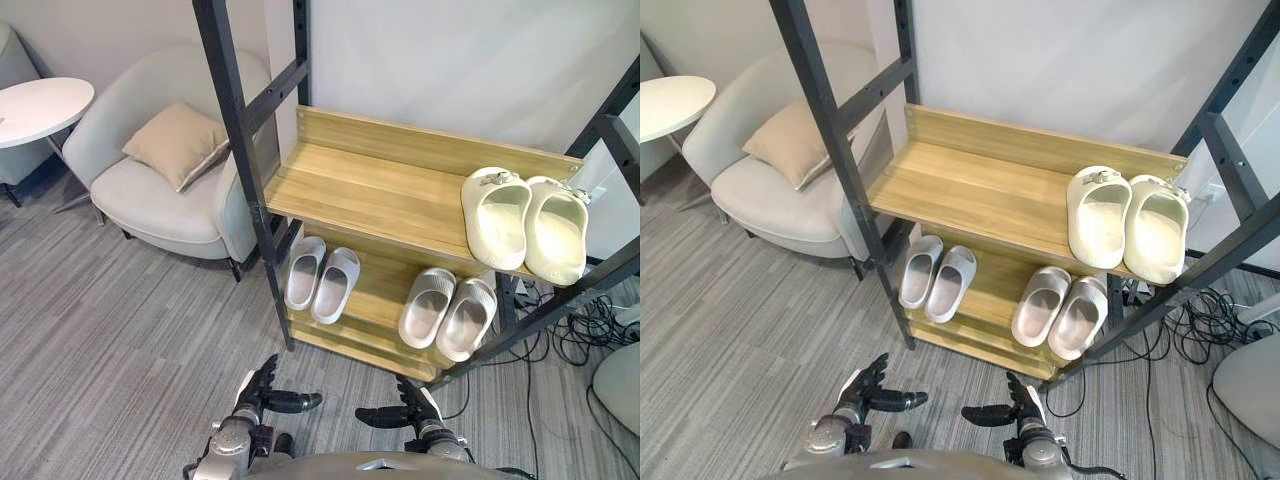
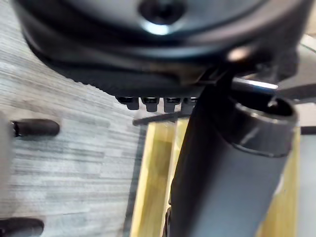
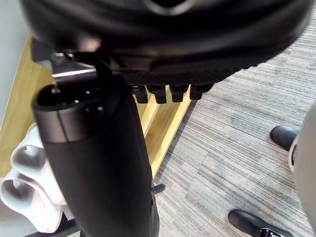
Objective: Organize the slippers on the shoe rack
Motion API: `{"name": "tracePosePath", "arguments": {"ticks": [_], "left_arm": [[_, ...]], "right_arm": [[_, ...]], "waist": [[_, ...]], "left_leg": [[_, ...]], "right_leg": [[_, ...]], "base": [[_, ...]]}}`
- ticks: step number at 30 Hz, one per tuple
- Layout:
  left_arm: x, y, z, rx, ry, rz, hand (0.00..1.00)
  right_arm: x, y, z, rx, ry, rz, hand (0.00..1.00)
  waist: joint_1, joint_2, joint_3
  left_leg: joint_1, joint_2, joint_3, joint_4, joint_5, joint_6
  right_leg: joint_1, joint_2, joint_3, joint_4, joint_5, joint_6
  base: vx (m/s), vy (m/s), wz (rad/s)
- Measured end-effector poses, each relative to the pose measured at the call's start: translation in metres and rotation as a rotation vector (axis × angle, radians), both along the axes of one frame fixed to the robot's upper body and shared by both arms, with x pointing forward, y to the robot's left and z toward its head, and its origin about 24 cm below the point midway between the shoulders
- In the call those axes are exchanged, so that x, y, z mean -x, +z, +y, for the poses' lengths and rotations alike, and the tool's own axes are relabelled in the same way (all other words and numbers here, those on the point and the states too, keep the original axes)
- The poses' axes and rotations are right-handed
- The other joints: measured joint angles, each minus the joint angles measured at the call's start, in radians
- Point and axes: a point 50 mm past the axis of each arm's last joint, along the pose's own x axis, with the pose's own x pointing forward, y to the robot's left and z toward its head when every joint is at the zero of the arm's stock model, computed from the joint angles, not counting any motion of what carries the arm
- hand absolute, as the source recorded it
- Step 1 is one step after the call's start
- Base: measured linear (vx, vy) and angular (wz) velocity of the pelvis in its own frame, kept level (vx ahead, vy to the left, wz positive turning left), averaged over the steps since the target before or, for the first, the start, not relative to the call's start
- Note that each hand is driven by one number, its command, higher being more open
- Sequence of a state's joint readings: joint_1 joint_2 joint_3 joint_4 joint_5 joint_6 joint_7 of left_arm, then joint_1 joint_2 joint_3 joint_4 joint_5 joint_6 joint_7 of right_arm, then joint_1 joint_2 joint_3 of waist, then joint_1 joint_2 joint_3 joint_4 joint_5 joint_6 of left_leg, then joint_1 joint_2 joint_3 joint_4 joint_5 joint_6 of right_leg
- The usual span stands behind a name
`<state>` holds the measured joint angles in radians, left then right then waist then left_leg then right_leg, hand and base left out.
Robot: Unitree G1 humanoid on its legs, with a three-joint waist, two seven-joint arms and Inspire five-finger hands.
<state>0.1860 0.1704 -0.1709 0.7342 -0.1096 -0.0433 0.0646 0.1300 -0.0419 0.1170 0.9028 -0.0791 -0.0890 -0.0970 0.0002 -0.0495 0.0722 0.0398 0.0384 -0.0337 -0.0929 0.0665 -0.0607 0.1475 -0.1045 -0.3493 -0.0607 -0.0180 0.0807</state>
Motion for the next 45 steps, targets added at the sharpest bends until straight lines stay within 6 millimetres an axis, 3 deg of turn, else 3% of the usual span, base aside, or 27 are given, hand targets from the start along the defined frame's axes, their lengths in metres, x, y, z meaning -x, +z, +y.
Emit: {"name": "tracePosePath", "arguments": {"ticks": [15,19,21,22,24,26,29,30,31,32,34,36,37,38,39,40,41,44,45], "left_arm": [[0.016,-0.011,0.006,-0.097,0.135,0.067,1.0],[0.01,-0.01,0.004,-0.095,0.137,0.048,1.0],[0.005,-0.011,0.002,-0.101,0.131,0.05,1.0],[0.003,-0.01,0.002,-0.105,0.127,0.046,1.0],[-0.005,-0.008,0.003,-0.122,0.118,0.028,1.0],[-0.011,-0.007,0.003,-0.123,0.124,0.014,1.0],[-0.012,-0.007,-0.002,-0.105,0.158,0.009,1.0],[-0.01,-0.007,-0.004,-0.1,0.165,0.012,1.0],[-0.009,-0.008,-0.004,-0.099,0.163,0.014,1.0],[-0.012,-0.006,-0.002,-0.103,0.16,0.005,1.0],[-0.013,-0.006,-0.001,-0.105,0.163,-0.003,1.0],[-0.017,-0.004,-0.001,-0.105,0.162,-0.022,1.0],[-0.021,-0.002,-0.001,-0.107,0.157,-0.035,1.0],[-0.024,-0.001,0.0,-0.109,0.154,-0.043,1.0],[-0.027,0.0,0.002,-0.114,0.151,-0.054,1.0],[-0.029,0.001,0.002,-0.114,0.151,-0.063,1.0],[-0.029,0.002,0.004,-0.117,0.158,-0.066,1.0],[-0.027,0.001,0.008,-0.118,0.178,-0.057,1.0],[-0.025,-0.001,0.009,-0.116,0.191,-0.048,1.0]], "right_arm": [[-0.001,-0.004,-0.009,0.042,-0.016,0.029,1.0],[-0.01,-0.003,-0.015,0.058,-0.028,0.023,1.0],[-0.016,0.0,-0.018,0.06,-0.045,0.004,1.0],[-0.015,0.0,-0.019,0.057,-0.058,0.003,1.0],[-0.01,-0.002,-0.018,0.061,-0.066,0.014,1.0],[-0.012,-0.001,-0.013,0.05,-0.066,0.01,1.0],[-0.016,0.0,-0.016,0.057,-0.062,-0.003,1.0],[-0.018,0.001,-0.016,0.061,-0.066,-0.009,1.0],[-0.02,0.002,-0.017,0.062,-0.071,-0.014,1.0],[-0.022,0.002,-0.019,0.06,-0.098,-0.018,1.0],[-0.023,0.002,-0.021,0.071,-0.103,-0.017,1.0],[-0.027,0.003,-0.021,0.074,-0.102,-0.022,1.0],[-0.032,0.005,-0.019,0.071,-0.099,-0.031,1.0],[-0.034,0.006,-0.018,0.069,-0.098,-0.038,1.0],[-0.036,0.006,-0.017,0.068,-0.096,-0.041,1.0],[-0.041,0.008,-0.016,0.064,-0.093,-0.051,1.0],[-0.046,0.009,-0.013,0.057,-0.09,-0.061,1.0],[-0.053,0.012,-0.009,0.046,-0.087,-0.074,1.0],[-0.054,0.012,-0.006,0.04,-0.084,-0.076,1.0]], "waist": [[-0.001,0.017,0.012],[0.0,0.026,0.051],[-0.003,0.027,0.063],[-0.008,0.026,0.064],[-0.007,-0.002,0.061],[-0.004,-0.01,0.08],[0.028,0.03,0.095],[0.038,0.045,0.093],[0.031,0.05,0.091],[0.018,0.049,0.096],[0.019,0.052,0.101],[0.022,0.045,0.108],[0.02,0.043,0.114],[0.017,0.038,0.12],[0.017,0.035,0.122],[0.021,0.031,0.124],[0.027,0.017,0.131],[0.034,0.015,0.131],[0.043,0.016,0.13]], "left_leg": [[0.029,0.0,0.052,0.0,-0.017,0.004],[0.026,-0.016,0.032,0.005,-0.01,0.016],[-0.008,-0.034,-0.03,0.005,0.0,0.024],[-0.024,-0.043,-0.068,0.005,0.002,0.025],[-0.076,-0.09,-0.214,0.01,0.03,0.017],[-0.101,-0.115,-0.313,0.013,0.059,-0.001],[-0.144,-0.108,-0.397,0.036,0.078,-0.023],[-0.178,-0.106,-0.376,0.046,0.093,-0.015],[-0.195,-0.103,-0.302,0.052,0.082,0.026],[-0.253,-0.067,-0.048,0.147,0.052,0.05],[-0.281,-0.023,0.216,0.232,-0.01,0.058],[-0.311,-0.01,0.315,0.279,-0.026,0.084],[-0.337,0.003,0.441,0.342,-0.062,0.138],[-0.348,0.009,0.507,0.379,-0.089,0.172],[-0.359,0.02,0.56,0.415,-0.128,0.191],[-0.376,0.026,0.57,0.458,-0.18,0.183],[-0.372,-0.007,0.542,0.442,-0.186,0.185],[-0.352,-0.051,0.49,0.409,-0.192,0.194],[-0.329,-0.067,0.459,0.4,-0.206,0.197]], "right_leg": [[-0.005,-0.003,0.052,0.017,-0.002,0.003],[-0.094,-0.049,0.062,0.24,-0.104,0.012],[-0.182,-0.061,0.195,0.402,-0.157,-0.03],[-0.193,-0.06,0.248,0.428,-0.175,-0.034],[-0.188,-0.068,0.381,0.438,-0.261,-0.018],[-0.152,-0.076,0.332,0.413,-0.309,0.014],[-0.131,-0.057,0.229,0.403,-0.314,0.004],[-0.122,-0.057,0.177,0.388,-0.311,-0.003],[-0.118,-0.058,0.143,0.369,-0.303,-0.009],[-0.106,-0.065,0.08,0.335,-0.286,-0.01],[-0.09,-0.064,0.024,0.309,-0.277,-0.005],[-0.09,-0.073,-0.008,0.309,-0.277,-0.005],[-0.076,-0.08,-0.05,0.306,-0.277,-0.005],[-0.062,-0.085,-0.082,0.298,-0.276,-0.004],[-0.043,-0.084,-0.112,0.283,-0.275,-0.002],[-0.014,-0.074,-0.155,0.252,-0.268,0.014],[0.007,-0.078,-0.185,0.232,-0.247,0.038],[0.042,-0.081,-0.227,0.222,-0.192,0.047],[0.051,-0.092,-0.23,0.268,-0.166,0.072]], "base": [[0.0,0.015,-0.11],[-0.04,0.029,0.12],[-0.07,0.012,0.73],[-0.05,-0.018,1.45],[-0.02,-0.093,1.83],[-0.01,-0.154,1.75],[-0.06,-0.176,1.15],[-0.05,-0.112,0.92],[-0.03,-0.105,1.35],[0.01,-0.052,1.13],[0.09,-0.02,0.99],[0.15,0.037,0.66],[0.22,0.075,0.76],[0.18,0.061,0.92],[0.24,0.065,1.03],[0.27,0.065,1.03],[0.33,0.084,0.9],[0.25,0.103,0.64],[0.34,0.2,0.77]]}}
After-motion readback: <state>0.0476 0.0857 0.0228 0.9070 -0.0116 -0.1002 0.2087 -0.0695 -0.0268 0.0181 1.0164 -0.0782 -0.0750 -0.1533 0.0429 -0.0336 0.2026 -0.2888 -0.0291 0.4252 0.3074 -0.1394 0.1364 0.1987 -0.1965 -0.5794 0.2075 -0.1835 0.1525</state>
